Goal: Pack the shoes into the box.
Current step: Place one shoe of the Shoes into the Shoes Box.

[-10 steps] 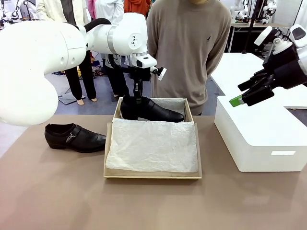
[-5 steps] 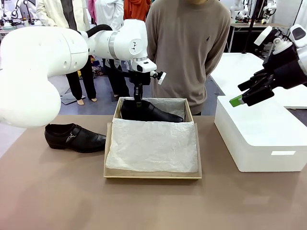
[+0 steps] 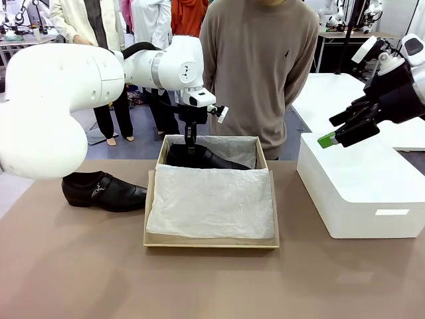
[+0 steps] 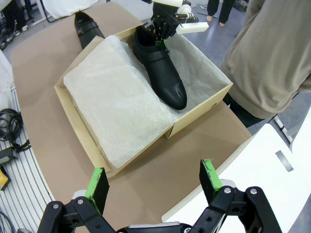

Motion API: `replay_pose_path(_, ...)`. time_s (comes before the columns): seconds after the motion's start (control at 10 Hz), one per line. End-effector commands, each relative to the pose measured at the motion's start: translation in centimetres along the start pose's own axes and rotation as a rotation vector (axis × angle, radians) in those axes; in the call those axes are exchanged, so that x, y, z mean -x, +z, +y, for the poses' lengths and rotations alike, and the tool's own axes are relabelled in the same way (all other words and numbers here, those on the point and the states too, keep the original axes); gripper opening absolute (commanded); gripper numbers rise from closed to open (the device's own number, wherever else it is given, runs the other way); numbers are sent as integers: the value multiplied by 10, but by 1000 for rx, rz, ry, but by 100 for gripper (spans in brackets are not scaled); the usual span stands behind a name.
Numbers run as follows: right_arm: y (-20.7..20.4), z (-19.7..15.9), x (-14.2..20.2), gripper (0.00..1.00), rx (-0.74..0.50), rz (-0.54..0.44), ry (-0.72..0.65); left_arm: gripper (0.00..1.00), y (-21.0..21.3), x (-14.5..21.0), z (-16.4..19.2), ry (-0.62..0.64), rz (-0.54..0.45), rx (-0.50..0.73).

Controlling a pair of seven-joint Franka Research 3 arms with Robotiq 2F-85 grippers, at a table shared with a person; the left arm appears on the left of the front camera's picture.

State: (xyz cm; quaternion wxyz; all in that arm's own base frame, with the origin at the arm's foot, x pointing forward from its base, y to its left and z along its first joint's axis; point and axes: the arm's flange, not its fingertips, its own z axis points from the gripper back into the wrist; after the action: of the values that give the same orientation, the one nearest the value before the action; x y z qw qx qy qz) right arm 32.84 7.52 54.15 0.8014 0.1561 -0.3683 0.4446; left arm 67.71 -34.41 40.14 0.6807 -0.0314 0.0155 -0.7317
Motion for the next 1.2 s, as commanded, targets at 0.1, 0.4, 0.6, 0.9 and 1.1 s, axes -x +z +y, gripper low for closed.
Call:
replay_pose_path(0.1,0,0,0,100,-9,-12,-1,0,7,-3,12,30,-11,-32)
replay_pose_path(0.4,0,0,0,100,-9,-12,-1,0,3,-1,13,72,-13,-38)
replay_pose_path(0.6,0,0,0,100,-9,-12,-1,36,2,-2,10,76,-6,-29)
replay_pose_path(0.9,0,0,0,100,-9,-12,-1,94,13,2,7,97,-11,-18)
replay_pose_path(1.1,0,0,0,100,-9,-12,-1,100,40,6,2,116,-20,-17)
